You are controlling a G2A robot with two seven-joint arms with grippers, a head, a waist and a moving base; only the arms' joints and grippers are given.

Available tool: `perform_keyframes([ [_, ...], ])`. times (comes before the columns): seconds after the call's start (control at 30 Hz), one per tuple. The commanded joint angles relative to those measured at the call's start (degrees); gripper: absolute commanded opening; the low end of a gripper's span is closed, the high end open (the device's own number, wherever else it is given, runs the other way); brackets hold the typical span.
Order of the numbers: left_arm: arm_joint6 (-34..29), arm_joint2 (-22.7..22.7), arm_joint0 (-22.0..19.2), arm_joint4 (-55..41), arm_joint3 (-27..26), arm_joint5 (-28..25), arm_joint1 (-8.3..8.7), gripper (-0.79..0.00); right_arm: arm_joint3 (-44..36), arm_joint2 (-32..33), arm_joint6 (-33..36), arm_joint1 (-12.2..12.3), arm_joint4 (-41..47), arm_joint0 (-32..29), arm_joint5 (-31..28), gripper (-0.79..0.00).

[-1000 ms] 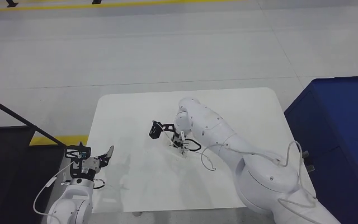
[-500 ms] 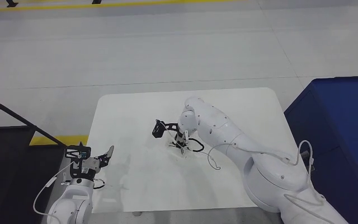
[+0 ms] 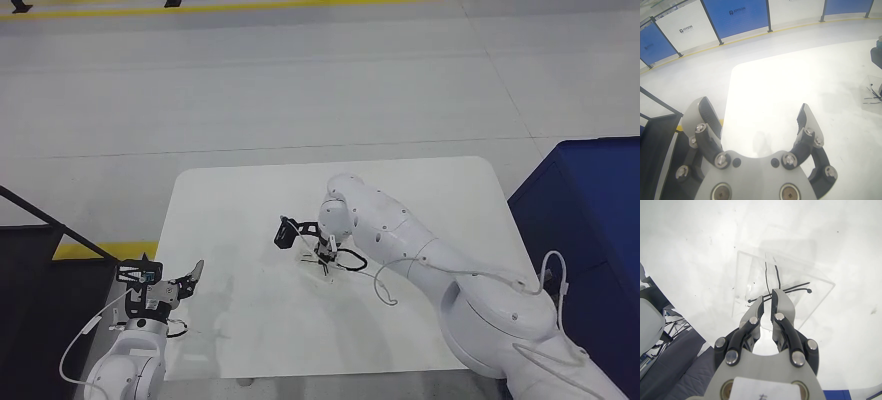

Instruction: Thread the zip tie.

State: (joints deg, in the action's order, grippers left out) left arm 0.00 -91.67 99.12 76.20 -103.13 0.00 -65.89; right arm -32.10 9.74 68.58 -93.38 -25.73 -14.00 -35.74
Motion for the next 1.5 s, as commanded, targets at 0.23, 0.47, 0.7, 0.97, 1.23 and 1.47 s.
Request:
perform_keyframes([
  [0.23, 0.0, 0.0, 0.0, 0.0, 0.0, 0.0, 0.0, 0.0, 0.3, 0.0, -2.3, -0.9, -3.0, -0.5, -2.3, -0.702],
  [0.47, 0.0, 0.0, 0.0, 0.0, 0.0, 0.0, 0.0, 0.0, 1.2, 0.0, -5.1, -2.5, -7.5, -1.1, -5.1, -0.693],
  [0.7, 0.0, 0.0, 0.0, 0.0, 0.0, 0.0, 0.0, 0.0, 4.3, 0.0, -6.9, -4.2, -10.4, -1.5, -6.9, -0.628],
  [0.97, 0.0, 0.0, 0.0, 0.0, 0.0, 0.0, 0.0, 0.0, 8.6, 0.0, -8.9, -6.5, -12.6, -1.7, -8.9, -0.65],
  [1.23, 0.0, 0.0, 0.0, 0.0, 0.0, 0.0, 0.0, 0.0, 12.9, 0.0, -10.7, -8.3, -13.0, -1.0, -10.7, -0.785],
  [1.47, 0.0, 0.0, 0.0, 0.0, 0.0, 0.0, 0.0, 0.0, 16.4, 0.0, -16.6, -8.6, -9.5, 0.3, -16.6, -0.785],
])
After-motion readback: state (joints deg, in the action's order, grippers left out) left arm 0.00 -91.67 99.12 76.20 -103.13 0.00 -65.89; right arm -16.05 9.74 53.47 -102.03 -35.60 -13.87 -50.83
